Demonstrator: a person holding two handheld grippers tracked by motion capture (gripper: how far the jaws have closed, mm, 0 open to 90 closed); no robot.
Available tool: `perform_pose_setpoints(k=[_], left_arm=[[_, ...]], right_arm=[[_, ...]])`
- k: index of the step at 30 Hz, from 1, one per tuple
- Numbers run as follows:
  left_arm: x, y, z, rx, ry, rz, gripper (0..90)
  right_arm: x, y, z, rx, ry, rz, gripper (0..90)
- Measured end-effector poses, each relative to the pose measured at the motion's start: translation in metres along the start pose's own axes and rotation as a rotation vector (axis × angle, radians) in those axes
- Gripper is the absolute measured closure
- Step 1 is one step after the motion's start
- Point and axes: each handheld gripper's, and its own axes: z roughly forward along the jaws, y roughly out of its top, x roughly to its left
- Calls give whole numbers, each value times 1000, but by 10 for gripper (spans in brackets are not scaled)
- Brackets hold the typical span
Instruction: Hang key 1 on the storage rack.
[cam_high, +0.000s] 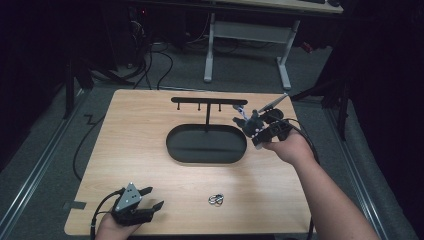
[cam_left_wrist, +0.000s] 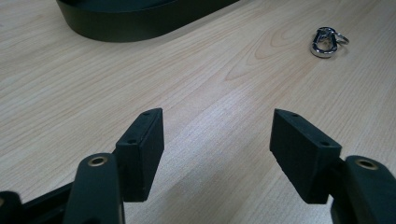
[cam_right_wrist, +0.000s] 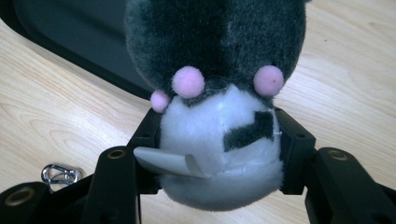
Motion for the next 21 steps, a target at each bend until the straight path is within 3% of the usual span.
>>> perform_pose_setpoints(k=[6,16,21], left_arm=[[0,0,0,2,1,2,359],[2,-1,-1,8,1,-2,359],[2,-1,0,9,1,-1,359]], right_arm=[[1,3,19,-9,-8,7,470],[2,9,47,-15,21,26,442],[1,7,52,-26,19,42,343]])
